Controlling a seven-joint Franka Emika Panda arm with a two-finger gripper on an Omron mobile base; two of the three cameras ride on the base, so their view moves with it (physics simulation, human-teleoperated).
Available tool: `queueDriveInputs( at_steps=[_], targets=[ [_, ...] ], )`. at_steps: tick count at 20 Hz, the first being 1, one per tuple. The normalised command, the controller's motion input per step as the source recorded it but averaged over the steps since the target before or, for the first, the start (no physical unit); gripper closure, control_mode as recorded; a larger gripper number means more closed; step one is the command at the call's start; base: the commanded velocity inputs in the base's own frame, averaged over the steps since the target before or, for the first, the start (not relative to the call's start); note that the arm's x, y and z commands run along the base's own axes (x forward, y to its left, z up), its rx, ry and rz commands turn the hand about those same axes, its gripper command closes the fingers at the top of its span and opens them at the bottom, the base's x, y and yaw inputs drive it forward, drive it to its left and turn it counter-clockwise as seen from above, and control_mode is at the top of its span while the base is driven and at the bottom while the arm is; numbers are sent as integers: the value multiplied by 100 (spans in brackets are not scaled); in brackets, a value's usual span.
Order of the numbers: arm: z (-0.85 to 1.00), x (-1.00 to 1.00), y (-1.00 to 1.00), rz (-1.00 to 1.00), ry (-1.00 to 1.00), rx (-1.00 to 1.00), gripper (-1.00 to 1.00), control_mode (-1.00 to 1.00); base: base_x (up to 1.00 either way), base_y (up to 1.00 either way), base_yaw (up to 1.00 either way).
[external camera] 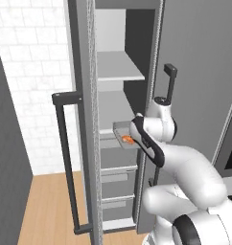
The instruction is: Take the meat container that has the shrimp and place it on the second highest rack of the freezer. Then take the vegetable container that has the eggplant and bell pepper and place it on the highest rack of the freezer.
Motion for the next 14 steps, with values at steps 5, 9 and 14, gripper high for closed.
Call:
queueDriveInputs(
  at_steps=[5, 9, 14],
  targets=[
    [0, 58, 16, -5, 0, 0, 100, -100, 0, 0, 0],
    [-1, 53, 22, -5, 0, -1, 100, -100, 0, 0, 0],
    [-1, 53, 5, -5, 0, 0, 100, -100, 0, 0, 0]
  ],
)
